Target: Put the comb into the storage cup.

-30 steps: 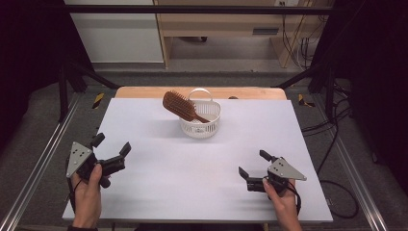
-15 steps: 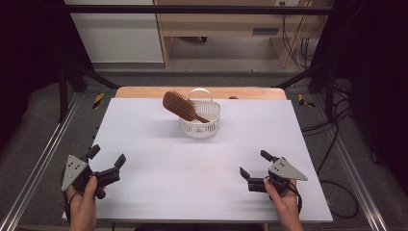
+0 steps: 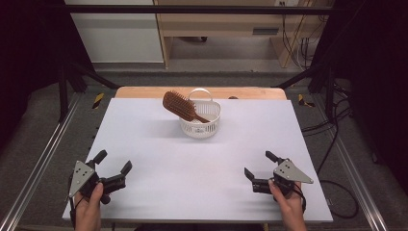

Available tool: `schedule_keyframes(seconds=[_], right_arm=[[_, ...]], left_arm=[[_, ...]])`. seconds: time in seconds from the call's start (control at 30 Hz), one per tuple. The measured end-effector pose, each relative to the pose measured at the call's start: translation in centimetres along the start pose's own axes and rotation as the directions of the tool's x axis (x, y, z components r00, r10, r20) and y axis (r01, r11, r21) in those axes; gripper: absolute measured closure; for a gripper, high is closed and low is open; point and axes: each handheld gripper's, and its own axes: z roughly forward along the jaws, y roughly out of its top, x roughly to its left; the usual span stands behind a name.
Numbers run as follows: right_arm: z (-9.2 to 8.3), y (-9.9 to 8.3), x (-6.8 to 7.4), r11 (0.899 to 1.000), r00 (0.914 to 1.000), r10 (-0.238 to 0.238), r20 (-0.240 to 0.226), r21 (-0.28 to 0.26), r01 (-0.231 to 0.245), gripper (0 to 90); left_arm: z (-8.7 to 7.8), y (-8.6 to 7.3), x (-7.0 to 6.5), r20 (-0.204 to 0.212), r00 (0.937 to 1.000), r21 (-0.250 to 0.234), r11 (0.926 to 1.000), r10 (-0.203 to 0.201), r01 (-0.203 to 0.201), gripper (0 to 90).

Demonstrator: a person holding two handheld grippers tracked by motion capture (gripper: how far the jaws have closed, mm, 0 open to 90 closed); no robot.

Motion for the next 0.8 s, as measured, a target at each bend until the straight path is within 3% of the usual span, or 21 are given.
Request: schedule_keyframes(seconds=[0.37, 0.6, 0.8], right_arm=[[0.0, -0.3, -0.2, 1.000, 1.0000, -0.005, 0.007, -0.010, 0.005, 2.7], [0.0, -0.6, -0.1, 1.000, 0.9999, -0.012, 0.003, -0.007, 0.012, 2.7], [0.0, -0.7, 0.0, 1.000, 0.9998, -0.016, 0.008, -0.009, 0.016, 2.7]], left_arm=[[0.4, -0.6, -1.5, 0.043, 0.9990, 0.044, 0.9989, 0.017, -0.019, 1.7], [0.7, -1.0, -2.7, 0.090, 0.9955, 0.038, 0.9988, 0.029, -0.032, 1.6], [0.6, -1.4, -3.4, 0.104, 0.9943, 0.033, 0.9990, 0.026, -0.030, 1.6]])
